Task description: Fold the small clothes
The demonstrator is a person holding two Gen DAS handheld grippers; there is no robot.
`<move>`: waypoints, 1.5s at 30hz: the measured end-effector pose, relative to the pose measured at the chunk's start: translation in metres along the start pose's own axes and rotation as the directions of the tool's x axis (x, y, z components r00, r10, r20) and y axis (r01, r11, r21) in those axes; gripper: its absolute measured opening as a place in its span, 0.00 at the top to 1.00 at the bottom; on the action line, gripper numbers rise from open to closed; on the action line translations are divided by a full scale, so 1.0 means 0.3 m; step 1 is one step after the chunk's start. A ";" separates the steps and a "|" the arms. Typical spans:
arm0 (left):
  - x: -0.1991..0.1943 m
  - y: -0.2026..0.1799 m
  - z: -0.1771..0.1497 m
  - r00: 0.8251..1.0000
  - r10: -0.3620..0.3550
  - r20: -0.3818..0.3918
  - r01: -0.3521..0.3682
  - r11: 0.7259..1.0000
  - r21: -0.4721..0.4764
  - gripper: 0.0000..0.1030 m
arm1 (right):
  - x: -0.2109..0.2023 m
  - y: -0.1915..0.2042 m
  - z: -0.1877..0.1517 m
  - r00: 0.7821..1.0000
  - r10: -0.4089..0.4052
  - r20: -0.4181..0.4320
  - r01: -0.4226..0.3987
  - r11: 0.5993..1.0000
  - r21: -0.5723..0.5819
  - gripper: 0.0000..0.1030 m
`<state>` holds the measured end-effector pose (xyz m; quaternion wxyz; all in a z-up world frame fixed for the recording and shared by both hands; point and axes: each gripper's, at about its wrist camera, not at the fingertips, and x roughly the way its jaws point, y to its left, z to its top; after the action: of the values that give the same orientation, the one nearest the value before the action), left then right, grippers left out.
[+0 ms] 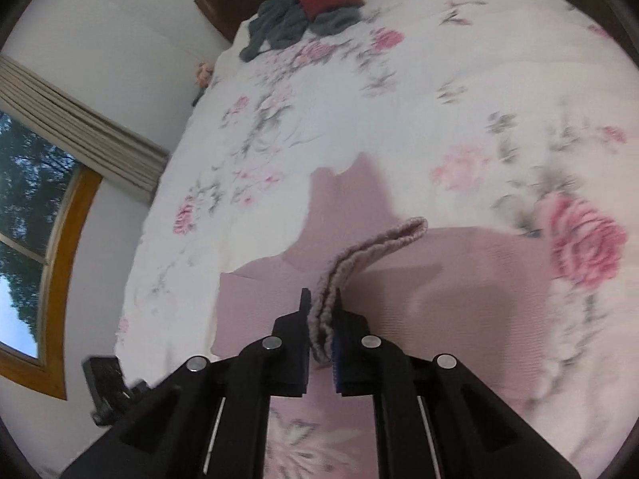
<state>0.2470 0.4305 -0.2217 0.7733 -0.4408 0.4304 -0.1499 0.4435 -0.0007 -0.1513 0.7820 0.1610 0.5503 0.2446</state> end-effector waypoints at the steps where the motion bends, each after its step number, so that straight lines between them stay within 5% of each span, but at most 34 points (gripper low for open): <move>1: 0.017 -0.007 0.022 1.000 -0.009 -0.005 0.009 1.000 -0.001 0.18 | -0.009 -0.030 0.001 1.000 -0.015 0.003 0.015 1.000 0.006 0.92; 12: 0.296 0.004 0.198 0.995 0.046 -0.093 -0.047 0.999 -0.005 0.19 | 0.103 -0.426 -0.131 0.995 -0.067 -0.073 0.078 0.984 0.157 0.92; 19: 0.450 0.097 0.237 0.974 0.162 -0.158 -0.164 0.986 0.001 0.22 | 0.176 -0.589 -0.235 0.997 0.011 -0.074 0.006 0.975 0.223 0.91; 25: 0.441 0.103 0.266 0.992 0.041 -0.123 -0.044 0.999 -0.020 0.21 | 0.023 -0.607 -0.229 0.986 0.126 0.106 -0.151 0.951 0.271 0.85; 28: 0.481 0.148 0.269 0.983 0.115 -0.145 -0.120 0.992 -0.029 0.22 | 0.073 -0.575 -0.226 0.989 0.142 0.052 -0.150 0.963 0.224 0.84; 32: 0.499 0.153 0.286 0.976 0.133 -0.173 -0.140 0.990 -0.029 0.23 | 0.141 -0.608 -0.212 0.998 0.054 -0.031 -0.046 0.973 0.227 0.91; 36: 0.478 0.059 0.342 0.984 0.078 -0.158 -0.072 0.997 0.041 0.23 | 0.099 -0.571 -0.153 0.994 0.106 0.025 -0.109 0.975 0.193 0.76; 37: 0.481 0.032 0.366 0.986 0.069 -0.149 -0.061 0.996 0.062 0.23 | 0.115 -0.574 -0.137 0.998 0.059 -0.003 -0.057 0.981 0.187 0.75; 39: 0.513 -0.007 0.422 0.988 0.072 -0.135 -0.062 0.995 0.082 0.22 | 0.174 -0.591 -0.099 0.993 -0.048 -0.104 0.067 0.981 0.184 0.87; 45: 0.736 -0.114 0.574 0.978 0.139 -0.154 -0.112 0.979 0.170 0.23 | 0.198 -0.417 0.110 0.998 0.062 -0.005 -0.061 0.992 0.114 0.78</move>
<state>0.5186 0.3714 -0.2702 0.7759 -0.3348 0.5067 -0.1709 0.5165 -0.0706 -0.2517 0.7613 0.2212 0.5614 0.2376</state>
